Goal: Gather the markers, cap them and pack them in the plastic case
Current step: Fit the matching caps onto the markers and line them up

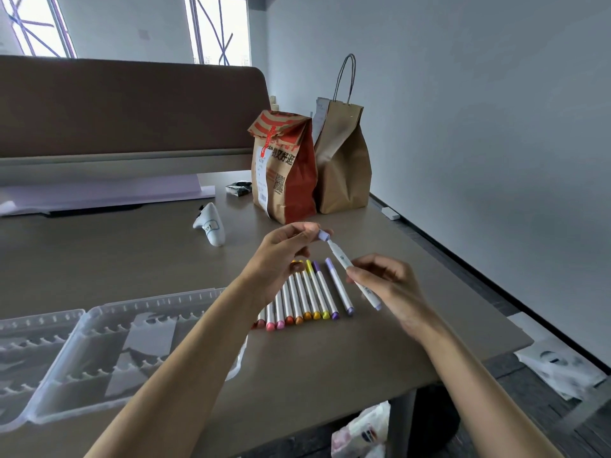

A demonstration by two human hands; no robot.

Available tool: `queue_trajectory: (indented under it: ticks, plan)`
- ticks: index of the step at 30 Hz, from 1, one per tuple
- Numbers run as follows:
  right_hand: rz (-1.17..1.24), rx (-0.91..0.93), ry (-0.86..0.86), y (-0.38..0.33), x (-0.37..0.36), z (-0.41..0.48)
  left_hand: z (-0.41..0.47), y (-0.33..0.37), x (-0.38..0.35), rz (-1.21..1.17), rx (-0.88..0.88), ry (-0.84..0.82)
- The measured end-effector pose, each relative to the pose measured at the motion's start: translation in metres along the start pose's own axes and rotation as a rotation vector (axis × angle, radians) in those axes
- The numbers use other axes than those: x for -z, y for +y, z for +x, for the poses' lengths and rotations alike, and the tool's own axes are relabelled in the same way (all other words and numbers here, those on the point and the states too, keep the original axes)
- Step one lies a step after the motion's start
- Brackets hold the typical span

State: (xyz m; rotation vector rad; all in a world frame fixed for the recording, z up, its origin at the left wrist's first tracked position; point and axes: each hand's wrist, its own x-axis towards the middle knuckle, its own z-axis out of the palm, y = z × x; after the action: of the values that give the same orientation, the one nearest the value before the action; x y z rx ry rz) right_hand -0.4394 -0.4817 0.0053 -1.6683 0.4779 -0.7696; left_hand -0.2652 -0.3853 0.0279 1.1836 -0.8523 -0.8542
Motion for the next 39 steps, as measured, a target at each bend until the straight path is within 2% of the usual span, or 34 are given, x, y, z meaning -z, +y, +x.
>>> queue_trajectory:
  ticks: [6,12,15,26,31,36,39]
  plan:
    - [0.004,-0.044,-0.012,0.0,0.0,0.0,0.002,-0.003,-0.006,0.198,-0.058,0.069]
    - [0.027,-0.113,-0.019,0.0,0.0,0.001,0.002,-0.006,-0.012,0.389,-0.247,0.13]
    - [0.009,-0.124,-0.044,-0.001,-0.001,0.001,0.005,-0.009,-0.012,0.439,-0.253,0.142]
    - [-0.001,-0.066,0.013,0.007,-0.002,0.002,0.008,-0.019,-0.017,0.458,-0.253,0.179]
    - [0.003,-0.023,0.054,0.008,-0.004,0.004,0.011,-0.017,-0.02,0.474,-0.307,0.184]
    - [-0.048,0.0,0.092,0.01,-0.006,0.006,0.012,-0.02,-0.03,0.728,-0.308,0.133]
    - [-0.122,0.02,0.193,0.016,-0.002,0.009,0.014,-0.028,-0.027,0.957,-0.283,0.077]
